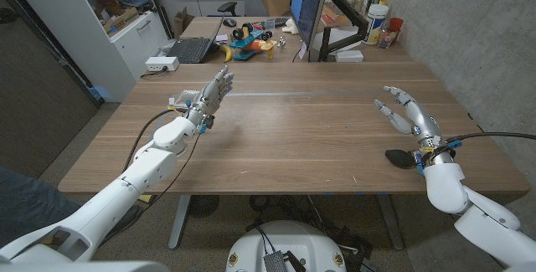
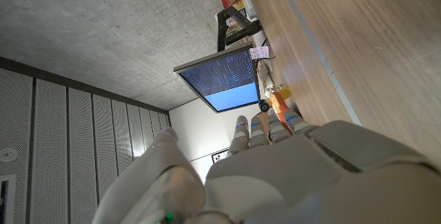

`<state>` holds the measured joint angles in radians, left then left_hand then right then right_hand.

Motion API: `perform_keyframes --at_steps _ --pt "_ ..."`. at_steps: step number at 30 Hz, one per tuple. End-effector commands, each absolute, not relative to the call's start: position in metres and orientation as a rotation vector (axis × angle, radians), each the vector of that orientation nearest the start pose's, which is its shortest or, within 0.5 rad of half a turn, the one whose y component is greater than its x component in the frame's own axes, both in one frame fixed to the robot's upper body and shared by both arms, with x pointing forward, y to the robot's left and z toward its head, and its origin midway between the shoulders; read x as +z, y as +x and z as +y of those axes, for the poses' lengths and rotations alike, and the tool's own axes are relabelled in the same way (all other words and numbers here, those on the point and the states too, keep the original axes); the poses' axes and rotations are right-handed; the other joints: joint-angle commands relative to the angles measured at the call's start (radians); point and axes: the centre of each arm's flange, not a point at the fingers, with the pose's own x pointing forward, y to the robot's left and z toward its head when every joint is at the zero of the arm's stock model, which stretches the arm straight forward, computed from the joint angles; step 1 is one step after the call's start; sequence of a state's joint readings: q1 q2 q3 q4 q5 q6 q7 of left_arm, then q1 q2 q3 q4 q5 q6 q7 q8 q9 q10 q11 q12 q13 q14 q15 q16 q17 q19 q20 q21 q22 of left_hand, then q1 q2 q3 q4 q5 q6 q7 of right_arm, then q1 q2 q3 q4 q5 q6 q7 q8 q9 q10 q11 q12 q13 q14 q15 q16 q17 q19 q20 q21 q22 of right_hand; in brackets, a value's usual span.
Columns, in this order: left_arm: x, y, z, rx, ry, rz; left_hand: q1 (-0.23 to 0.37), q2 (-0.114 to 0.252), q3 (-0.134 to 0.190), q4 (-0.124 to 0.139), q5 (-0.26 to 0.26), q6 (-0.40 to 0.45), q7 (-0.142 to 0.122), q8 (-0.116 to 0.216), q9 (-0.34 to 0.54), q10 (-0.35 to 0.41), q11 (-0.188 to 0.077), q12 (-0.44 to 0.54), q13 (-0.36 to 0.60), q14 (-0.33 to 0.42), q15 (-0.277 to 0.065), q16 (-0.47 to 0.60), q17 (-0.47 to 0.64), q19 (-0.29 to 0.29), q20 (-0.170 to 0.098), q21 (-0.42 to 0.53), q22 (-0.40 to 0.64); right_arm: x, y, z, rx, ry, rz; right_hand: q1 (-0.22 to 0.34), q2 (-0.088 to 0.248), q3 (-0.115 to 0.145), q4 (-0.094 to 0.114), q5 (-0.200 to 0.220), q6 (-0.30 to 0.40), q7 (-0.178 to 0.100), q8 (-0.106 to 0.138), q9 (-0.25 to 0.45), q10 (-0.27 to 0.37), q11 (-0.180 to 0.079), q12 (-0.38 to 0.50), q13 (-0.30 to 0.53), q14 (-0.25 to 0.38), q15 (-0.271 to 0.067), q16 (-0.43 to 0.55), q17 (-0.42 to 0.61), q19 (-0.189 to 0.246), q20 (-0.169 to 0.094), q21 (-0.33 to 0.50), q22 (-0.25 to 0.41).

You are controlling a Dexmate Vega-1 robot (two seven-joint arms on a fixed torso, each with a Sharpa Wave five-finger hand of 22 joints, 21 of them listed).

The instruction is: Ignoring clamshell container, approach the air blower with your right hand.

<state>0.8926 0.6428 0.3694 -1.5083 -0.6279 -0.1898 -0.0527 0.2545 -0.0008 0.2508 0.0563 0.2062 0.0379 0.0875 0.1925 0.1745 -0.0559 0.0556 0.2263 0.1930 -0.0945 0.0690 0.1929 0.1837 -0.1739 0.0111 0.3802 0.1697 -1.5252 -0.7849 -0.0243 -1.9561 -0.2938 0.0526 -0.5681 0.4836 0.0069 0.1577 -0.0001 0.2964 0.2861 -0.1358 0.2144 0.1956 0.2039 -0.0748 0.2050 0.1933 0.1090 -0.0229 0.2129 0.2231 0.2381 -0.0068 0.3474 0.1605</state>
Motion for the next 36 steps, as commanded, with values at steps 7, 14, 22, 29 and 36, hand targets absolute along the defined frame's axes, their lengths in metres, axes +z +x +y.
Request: perform_keyframes --at_steps 7,14,22,29,36 --pt "0.0 0.621 0.283 -0.296 0.105 -0.599 -0.001 0.011 0.002 -0.007 -0.001 0.009 -0.003 0.001 0.006 0.009 -0.004 -0.004 0.004 0.0 0.002 0.003 0.001 -0.032 0.011 -0.006 0.005 -0.08 0.469 -0.354 -0.41 -0.99 -0.726 -0.007 0.0 -0.002 -0.005 0.012 0.016 -0.016 0.004 0.003 0.024 -0.018 0.006 0.001 0.01 0.001 0.003 -0.001 -0.009 0.019 -0.02 0.006" --pt "0.0 0.622 0.283 -0.295 0.103 -0.599 -0.001 0.011 0.002 -0.007 -0.001 0.011 -0.003 0.002 0.006 0.009 -0.005 -0.004 0.004 0.002 -0.002 0.004 0.001 -0.032 0.015 -0.009 0.005 -0.081 0.468 -0.356 -0.423 -1.021 -0.707 -0.011 0.003 -0.002 -0.003 0.013 0.016 -0.018 0.003 0.003 0.026 -0.021 0.005 0.001 0.01 0.0 0.004 -0.002 -0.011 0.028 -0.026 0.006" --pt "0.0 0.623 0.283 -0.295 0.103 -0.599 -0.001 0.012 0.001 -0.008 -0.002 0.011 -0.003 0.001 0.006 0.01 -0.005 -0.004 0.004 0.002 -0.002 0.004 0.001 -0.031 0.015 -0.011 0.005 -0.086 0.466 -0.358 -0.431 -1.046 -0.682 -0.019 0.006 -0.004 0.0 0.015 0.016 -0.018 0.0 0.003 0.035 -0.022 0.005 0.001 0.029 -0.007 0.011 -0.003 -0.034 0.052 -0.046 0.007" --pt "0.001 0.624 0.282 -0.297 0.105 -0.598 -0.002 0.012 0.001 -0.009 -0.002 0.013 -0.004 0.001 0.006 0.011 -0.008 -0.004 0.004 0.003 -0.002 0.004 0.001 -0.03 0.015 -0.013 0.005 -0.091 0.463 -0.36 -0.44 -1.076 -0.661 -0.023 0.006 -0.005 0.001 0.016 0.018 -0.017 0.0 0.003 0.039 -0.027 0.005 0.001 0.028 -0.01 0.01 -0.004 -0.045 0.06 -0.056 0.007" --pt "0.003 0.624 0.28 -0.3 0.11 -0.599 -0.002 0.013 0.0 -0.009 -0.002 0.014 -0.005 0.001 0.006 0.01 -0.009 -0.005 0.004 0.003 -0.003 0.003 0.001 -0.03 0.017 -0.016 0.006 -0.093 0.46 -0.361 -0.452 -1.103 -0.649 -0.026 0.008 -0.005 0.002 0.018 0.022 -0.02 -0.001 0.003 0.045 -0.025 0.005 0.001 0.028 -0.011 0.009 -0.006 -0.053 0.076 -0.066 0.008"
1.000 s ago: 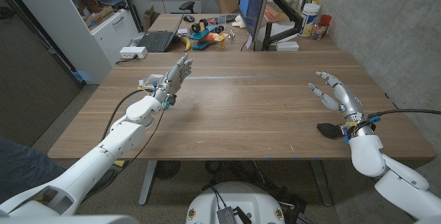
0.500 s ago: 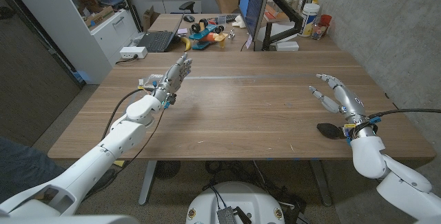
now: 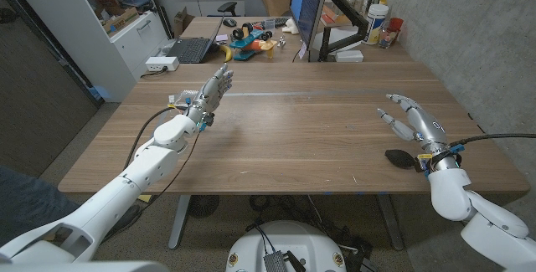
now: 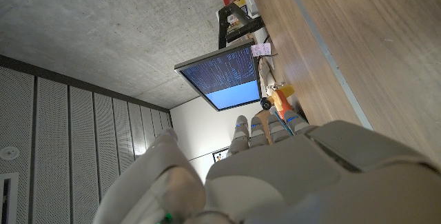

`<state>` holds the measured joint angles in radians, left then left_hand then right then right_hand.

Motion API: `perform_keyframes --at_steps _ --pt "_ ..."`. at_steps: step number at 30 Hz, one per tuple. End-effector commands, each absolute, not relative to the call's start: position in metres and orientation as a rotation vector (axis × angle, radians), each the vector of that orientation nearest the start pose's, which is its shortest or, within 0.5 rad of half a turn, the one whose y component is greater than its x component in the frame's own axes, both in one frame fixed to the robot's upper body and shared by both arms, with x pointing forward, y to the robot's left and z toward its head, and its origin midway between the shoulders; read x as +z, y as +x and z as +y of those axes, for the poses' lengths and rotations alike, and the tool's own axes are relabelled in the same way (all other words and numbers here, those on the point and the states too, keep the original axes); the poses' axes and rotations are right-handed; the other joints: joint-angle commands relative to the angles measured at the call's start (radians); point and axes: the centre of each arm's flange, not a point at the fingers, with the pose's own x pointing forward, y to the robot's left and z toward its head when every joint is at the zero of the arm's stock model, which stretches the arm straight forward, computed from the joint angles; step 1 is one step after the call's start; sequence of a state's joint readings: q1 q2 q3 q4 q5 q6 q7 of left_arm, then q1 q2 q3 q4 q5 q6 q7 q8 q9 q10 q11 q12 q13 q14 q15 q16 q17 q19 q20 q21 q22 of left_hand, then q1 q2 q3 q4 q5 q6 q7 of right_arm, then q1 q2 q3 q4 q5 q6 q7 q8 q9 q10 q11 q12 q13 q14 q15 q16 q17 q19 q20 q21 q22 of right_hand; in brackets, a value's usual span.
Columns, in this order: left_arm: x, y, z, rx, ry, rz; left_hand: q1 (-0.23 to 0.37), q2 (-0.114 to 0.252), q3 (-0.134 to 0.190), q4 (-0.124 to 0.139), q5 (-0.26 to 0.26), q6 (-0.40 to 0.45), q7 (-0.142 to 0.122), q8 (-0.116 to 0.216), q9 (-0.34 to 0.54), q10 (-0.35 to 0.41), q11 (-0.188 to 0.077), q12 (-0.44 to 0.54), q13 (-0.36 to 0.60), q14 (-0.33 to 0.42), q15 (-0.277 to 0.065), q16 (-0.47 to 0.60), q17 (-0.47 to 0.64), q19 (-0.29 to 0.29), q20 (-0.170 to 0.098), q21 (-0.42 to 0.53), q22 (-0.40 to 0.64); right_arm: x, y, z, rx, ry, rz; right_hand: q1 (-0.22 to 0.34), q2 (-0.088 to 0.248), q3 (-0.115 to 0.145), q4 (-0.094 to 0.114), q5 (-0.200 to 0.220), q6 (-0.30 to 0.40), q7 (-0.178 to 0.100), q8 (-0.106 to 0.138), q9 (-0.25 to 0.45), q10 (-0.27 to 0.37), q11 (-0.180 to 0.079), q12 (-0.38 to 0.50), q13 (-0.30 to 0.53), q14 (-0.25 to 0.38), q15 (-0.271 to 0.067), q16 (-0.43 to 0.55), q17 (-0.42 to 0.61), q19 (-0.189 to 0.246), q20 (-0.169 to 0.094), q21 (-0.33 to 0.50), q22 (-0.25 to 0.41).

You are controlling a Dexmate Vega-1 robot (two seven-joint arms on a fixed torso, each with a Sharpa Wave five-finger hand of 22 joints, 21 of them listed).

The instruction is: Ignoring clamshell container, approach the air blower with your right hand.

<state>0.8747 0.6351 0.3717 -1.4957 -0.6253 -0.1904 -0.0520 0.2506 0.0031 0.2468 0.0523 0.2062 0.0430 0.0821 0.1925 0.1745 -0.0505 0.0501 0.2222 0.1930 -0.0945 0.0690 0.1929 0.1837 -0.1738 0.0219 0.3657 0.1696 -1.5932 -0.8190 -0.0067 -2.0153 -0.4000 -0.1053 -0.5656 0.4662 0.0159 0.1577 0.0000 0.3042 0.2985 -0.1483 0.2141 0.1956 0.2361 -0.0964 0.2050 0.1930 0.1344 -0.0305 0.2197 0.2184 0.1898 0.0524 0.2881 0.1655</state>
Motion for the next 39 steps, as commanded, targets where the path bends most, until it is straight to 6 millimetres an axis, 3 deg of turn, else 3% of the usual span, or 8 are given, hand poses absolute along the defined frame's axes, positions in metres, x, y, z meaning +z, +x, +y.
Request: perform_keyframes --at_steps 1,4,18,27,39 --pt "0.003 0.624 0.28 -0.3 0.11 -0.599 0.002 0.009 0.004 -0.006 -0.002 0.008 0.0 0.001 0.006 0.004 -0.003 -0.001 0.004 0.003 -0.003 0.003 0.001 -0.03 0.007 -0.002 0.006 -0.094 0.459 -0.361 -0.454 -1.11 -0.645 -0.009 -0.001 -0.005 0.002 0.011 0.01 -0.008 0.0 0.003 0.016 -0.004 0.006 0.002 0.004 -0.005 0.003 -0.001 -0.004 0.022 -0.007 0.003" --pt "0.003 0.624 0.28 -0.301 0.11 -0.598 0.002 0.009 0.004 -0.006 -0.002 0.009 0.0 0.001 0.006 0.005 -0.003 -0.001 0.004 0.003 -0.003 0.003 0.001 -0.032 0.01 -0.004 0.006 -0.095 0.458 -0.362 -0.457 -1.131 -0.633 -0.009 0.0 -0.005 0.001 0.012 0.013 -0.007 0.0 0.003 0.016 -0.004 0.004 0.002 0.003 -0.01 0.002 -0.002 -0.005 0.044 -0.013 0.003" --pt "0.006 0.626 0.283 -0.309 0.113 -0.604 0.001 0.011 0.003 -0.007 -0.003 0.007 0.0 -0.001 0.006 0.002 0.002 -0.003 0.004 -0.004 0.001 0.0 0.001 -0.034 0.008 -0.011 0.006 -0.103 0.45 -0.358 -0.463 -1.164 -0.594 -0.007 -0.003 -0.005 -0.003 0.015 0.014 -0.009 -0.001 0.003 0.013 -0.005 0.001 0.002 -0.002 0.001 -0.001 -0.005 -0.003 0.058 -0.02 0.003" --pt "0.008 0.625 0.282 -0.312 0.115 -0.609 0.0 0.012 0.003 -0.008 -0.003 0.008 -0.001 -0.001 0.006 0.001 0.001 -0.004 0.004 -0.005 0.0 0.0 0.002 -0.035 0.008 -0.015 0.006 -0.108 0.448 -0.355 -0.459 -1.197 -0.587 -0.006 -0.004 -0.005 -0.006 0.017 0.015 -0.013 -0.002 0.003 0.011 -0.006 -0.002 0.002 -0.007 0.001 -0.004 -0.006 0.008 0.094 -0.023 0.004" --pt "0.007 0.627 0.28 -0.318 0.115 -0.604 0.0 0.013 0.003 -0.009 -0.004 0.009 -0.001 -0.001 0.006 0.003 0.001 -0.004 0.004 -0.007 0.001 0.0 0.002 -0.034 0.008 -0.019 0.006 -0.113 0.448 -0.351 -0.463 -1.242 -0.565 -0.007 -0.004 -0.005 -0.007 0.018 0.016 -0.017 -0.003 0.003 0.011 -0.01 -0.003 0.002 -0.006 0.0 -0.004 -0.007 0.015 0.101 -0.026 0.004"
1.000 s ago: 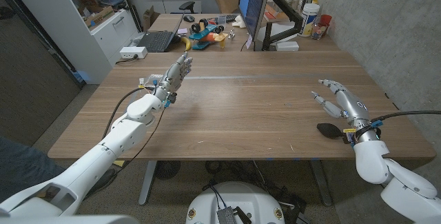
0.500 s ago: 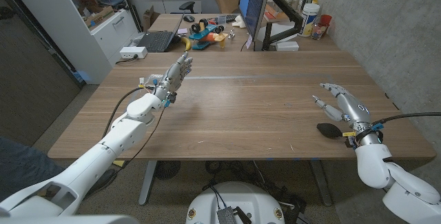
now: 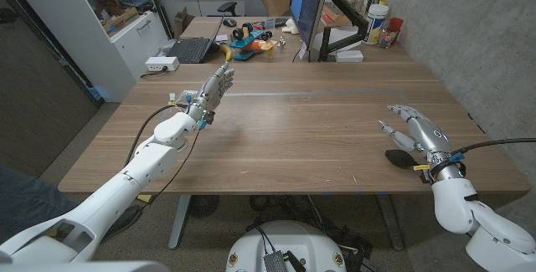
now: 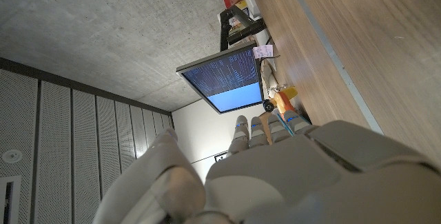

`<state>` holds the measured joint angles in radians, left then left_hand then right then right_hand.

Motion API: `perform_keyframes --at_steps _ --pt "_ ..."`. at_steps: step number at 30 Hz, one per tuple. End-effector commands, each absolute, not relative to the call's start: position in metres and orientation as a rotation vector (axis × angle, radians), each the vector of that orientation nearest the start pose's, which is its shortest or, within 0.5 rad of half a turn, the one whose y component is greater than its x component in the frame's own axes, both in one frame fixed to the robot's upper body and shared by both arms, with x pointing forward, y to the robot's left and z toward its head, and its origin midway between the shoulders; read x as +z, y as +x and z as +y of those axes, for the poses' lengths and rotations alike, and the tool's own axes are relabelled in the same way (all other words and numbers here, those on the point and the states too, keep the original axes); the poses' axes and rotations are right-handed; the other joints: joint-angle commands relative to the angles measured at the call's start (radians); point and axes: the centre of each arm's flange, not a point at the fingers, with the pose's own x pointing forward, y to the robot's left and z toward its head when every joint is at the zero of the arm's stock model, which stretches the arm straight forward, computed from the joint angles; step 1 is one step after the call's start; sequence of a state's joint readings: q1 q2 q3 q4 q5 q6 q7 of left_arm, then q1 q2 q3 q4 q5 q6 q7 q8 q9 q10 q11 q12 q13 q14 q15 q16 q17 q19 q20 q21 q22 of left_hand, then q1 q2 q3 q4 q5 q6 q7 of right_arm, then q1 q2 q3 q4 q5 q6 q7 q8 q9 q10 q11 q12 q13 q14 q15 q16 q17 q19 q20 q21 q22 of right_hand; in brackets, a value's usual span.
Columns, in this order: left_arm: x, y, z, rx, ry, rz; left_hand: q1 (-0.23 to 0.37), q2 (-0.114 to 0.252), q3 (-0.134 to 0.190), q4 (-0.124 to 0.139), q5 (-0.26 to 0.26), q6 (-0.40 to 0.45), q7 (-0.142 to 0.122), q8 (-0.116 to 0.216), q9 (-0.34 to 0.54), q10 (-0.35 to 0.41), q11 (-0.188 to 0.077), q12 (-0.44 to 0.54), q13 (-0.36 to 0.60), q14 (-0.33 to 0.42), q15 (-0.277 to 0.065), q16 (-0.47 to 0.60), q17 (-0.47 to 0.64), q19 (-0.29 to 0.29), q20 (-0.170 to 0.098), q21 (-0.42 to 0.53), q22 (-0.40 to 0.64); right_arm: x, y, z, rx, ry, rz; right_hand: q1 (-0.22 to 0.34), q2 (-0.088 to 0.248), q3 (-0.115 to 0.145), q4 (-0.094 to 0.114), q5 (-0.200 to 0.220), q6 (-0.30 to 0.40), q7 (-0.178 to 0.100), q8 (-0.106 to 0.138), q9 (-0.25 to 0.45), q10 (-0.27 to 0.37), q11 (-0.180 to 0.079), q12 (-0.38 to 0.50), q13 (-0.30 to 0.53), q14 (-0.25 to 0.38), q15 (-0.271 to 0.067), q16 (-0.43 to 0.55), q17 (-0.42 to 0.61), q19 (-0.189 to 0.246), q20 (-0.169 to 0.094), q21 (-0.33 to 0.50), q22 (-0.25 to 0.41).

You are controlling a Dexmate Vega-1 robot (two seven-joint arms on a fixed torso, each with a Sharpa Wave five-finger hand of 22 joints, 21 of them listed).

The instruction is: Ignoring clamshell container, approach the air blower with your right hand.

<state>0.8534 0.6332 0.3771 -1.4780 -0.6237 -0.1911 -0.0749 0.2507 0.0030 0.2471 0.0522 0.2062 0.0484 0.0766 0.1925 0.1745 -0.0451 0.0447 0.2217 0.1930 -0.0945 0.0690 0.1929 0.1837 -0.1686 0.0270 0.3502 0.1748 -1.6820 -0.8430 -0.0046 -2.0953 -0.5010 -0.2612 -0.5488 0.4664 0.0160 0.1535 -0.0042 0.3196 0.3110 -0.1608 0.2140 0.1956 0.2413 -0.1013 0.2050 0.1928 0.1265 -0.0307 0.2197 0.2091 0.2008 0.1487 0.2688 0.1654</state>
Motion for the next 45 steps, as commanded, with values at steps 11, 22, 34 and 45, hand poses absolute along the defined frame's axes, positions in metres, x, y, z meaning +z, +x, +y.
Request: perform_keyframes --at_steps 11,22,34,45 --pt "0.007 0.63 0.28 -0.316 0.116 -0.6 -0.001 0.015 0.002 -0.009 -0.004 0.004 0.005 -0.001 0.006 -0.003 0.007 -0.003 0.004 -0.006 0.002 0.0 0.002 -0.038 0.003 -0.007 0.001 -0.121 0.45 -0.351 -0.463 -1.288 -0.543 -0.007 -0.004 -0.001 -0.005 0.005 0.004 -0.004 -0.003 0.003 0.003 -0.006 -0.004 0.003 0.0 0.004 -0.004 0.001 0.02 0.02 -0.007 0.005" --pt "0.01 0.629 0.279 -0.318 0.124 -0.602 -0.001 0.016 0.001 -0.01 -0.005 0.005 0.004 -0.001 0.006 -0.001 0.007 -0.003 0.004 -0.005 0.002 0.0 0.002 -0.038 0.005 -0.011 0.002 -0.128 0.45 -0.352 -0.475 -1.319 -0.517 -0.007 -0.003 0.0 -0.006 0.006 0.005 -0.007 -0.004 0.003 0.004 -0.007 -0.004 0.003 0.004 0.011 -0.003 0.001 0.024 0.024 -0.01 0.005" --pt "0.01 0.631 0.279 -0.315 0.122 -0.597 -0.002 0.017 0.001 -0.011 -0.005 0.004 0.005 -0.002 0.006 -0.001 0.005 -0.004 0.004 -0.006 0.002 0.0 0.002 -0.038 0.006 -0.016 0.002 -0.137 0.451 -0.353 -0.476 -1.351 -0.482 -0.007 -0.003 0.0 -0.007 0.008 0.005 -0.008 -0.005 0.003 0.002 -0.009 -0.005 0.004 0.002 0.016 -0.004 0.001 0.025 0.025 -0.015 0.005" --pt "0.008 0.633 0.279 -0.312 0.117 -0.591 -0.003 0.018 0.0 -0.012 -0.005 0.006 0.005 -0.002 0.006 -0.001 0.005 -0.004 0.004 -0.006 0.003 0.0 0.002 -0.038 0.008 -0.02 0.002 -0.144 0.452 -0.352 -0.472 -1.356 -0.463 -0.007 -0.001 0.001 -0.008 0.009 0.004 -0.009 -0.006 0.003 0.0 -0.01 -0.006 0.004 0.004 0.02 -0.003 0.0 0.027 0.026 -0.018 0.005"
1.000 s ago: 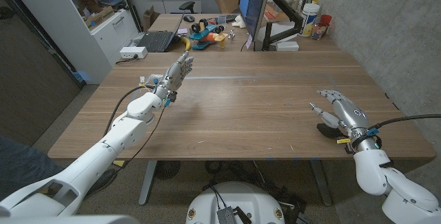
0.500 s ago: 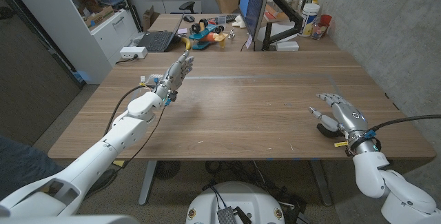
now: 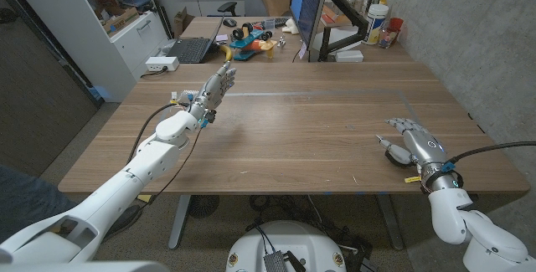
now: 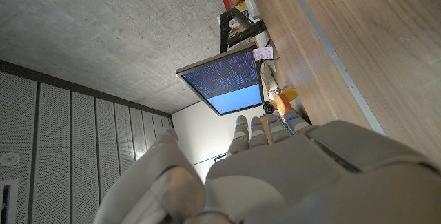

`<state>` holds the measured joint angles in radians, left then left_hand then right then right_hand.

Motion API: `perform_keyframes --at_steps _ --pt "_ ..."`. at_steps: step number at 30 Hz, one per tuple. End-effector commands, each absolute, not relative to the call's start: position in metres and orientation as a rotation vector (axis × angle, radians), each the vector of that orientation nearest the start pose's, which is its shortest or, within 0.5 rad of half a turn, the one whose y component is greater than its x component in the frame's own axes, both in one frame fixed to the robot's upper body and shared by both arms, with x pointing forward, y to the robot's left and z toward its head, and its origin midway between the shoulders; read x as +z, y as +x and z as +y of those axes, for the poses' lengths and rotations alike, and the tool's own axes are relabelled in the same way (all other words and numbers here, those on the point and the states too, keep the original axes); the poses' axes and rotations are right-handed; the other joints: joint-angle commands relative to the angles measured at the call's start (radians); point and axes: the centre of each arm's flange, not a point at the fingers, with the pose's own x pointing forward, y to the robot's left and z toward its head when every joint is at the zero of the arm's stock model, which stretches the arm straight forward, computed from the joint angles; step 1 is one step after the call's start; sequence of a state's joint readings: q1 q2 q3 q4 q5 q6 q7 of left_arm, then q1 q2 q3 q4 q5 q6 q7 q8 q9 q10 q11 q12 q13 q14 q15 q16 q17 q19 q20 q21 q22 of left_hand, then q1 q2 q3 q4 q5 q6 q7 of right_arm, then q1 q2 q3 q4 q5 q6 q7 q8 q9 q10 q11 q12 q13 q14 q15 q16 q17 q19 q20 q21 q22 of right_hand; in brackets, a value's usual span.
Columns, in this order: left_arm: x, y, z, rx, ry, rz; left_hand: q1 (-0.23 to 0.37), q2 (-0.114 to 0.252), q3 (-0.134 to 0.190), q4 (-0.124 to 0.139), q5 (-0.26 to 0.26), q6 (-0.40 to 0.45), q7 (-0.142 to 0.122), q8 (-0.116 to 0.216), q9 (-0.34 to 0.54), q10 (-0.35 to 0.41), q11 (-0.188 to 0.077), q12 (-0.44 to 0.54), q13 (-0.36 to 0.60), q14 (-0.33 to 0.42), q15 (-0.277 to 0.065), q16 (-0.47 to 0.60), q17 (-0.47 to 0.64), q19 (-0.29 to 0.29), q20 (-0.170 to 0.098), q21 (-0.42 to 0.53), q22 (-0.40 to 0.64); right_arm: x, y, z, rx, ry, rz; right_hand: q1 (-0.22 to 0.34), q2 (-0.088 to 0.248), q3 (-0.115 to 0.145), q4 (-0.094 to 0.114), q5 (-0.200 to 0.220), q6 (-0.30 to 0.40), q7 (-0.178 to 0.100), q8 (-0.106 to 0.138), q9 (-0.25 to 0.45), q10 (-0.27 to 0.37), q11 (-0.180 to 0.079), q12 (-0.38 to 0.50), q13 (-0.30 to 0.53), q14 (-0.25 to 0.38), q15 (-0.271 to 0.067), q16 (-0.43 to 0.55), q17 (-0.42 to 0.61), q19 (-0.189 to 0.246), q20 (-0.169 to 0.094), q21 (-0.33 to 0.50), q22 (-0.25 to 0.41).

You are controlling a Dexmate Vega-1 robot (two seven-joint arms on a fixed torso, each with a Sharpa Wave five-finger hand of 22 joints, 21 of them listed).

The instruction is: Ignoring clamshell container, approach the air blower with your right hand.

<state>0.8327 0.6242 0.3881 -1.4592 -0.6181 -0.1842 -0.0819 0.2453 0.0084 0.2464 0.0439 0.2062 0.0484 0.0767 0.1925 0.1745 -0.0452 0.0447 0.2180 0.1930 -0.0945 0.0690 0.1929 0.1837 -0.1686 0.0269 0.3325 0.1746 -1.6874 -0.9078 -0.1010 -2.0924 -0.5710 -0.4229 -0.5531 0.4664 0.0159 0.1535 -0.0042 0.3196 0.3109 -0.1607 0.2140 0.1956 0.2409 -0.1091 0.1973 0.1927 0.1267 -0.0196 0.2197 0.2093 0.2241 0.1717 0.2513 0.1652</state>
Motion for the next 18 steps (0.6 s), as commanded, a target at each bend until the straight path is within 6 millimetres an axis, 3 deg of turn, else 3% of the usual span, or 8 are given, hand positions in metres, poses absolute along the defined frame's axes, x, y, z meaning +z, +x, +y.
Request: perform_keyframes --at_steps 1,18 --pt "0.008 0.633 0.279 -0.311 0.119 -0.59 0.003 0.013 0.001 -0.003 -0.005 0.006 0.005 -0.002 0.006 -0.001 0.005 0.0 0.004 -0.007 0.002 0.0 0.002 -0.038 0.009 -0.002 0.002 -0.145 0.452 -0.352 -0.472 -1.356 -0.461 -0.007 -0.001 0.001 -0.008 0.009 0.004 -0.01 -0.006 0.003 0.001 -0.001 0.002 0.004 0.004 0.01 -0.003 0.0 0.004 0.002 -0.001 0.005" --pt "0.005 0.63 0.276 -0.311 0.133 -0.582 0.002 0.016 0.0 -0.005 -0.006 0.006 0.005 -0.002 0.006 0.0 0.005 -0.001 0.004 -0.007 0.0 0.0 0.002 -0.037 0.011 -0.01 0.003 -0.159 0.457 -0.348 -0.468 -1.39 -0.439 -0.008 0.002 0.002 -0.008 0.011 0.002 -0.011 -0.008 0.003 -0.002 -0.002 0.001 0.005 0.004 0.015 -0.003 0.0 0.008 0.003 -0.008 0.005"
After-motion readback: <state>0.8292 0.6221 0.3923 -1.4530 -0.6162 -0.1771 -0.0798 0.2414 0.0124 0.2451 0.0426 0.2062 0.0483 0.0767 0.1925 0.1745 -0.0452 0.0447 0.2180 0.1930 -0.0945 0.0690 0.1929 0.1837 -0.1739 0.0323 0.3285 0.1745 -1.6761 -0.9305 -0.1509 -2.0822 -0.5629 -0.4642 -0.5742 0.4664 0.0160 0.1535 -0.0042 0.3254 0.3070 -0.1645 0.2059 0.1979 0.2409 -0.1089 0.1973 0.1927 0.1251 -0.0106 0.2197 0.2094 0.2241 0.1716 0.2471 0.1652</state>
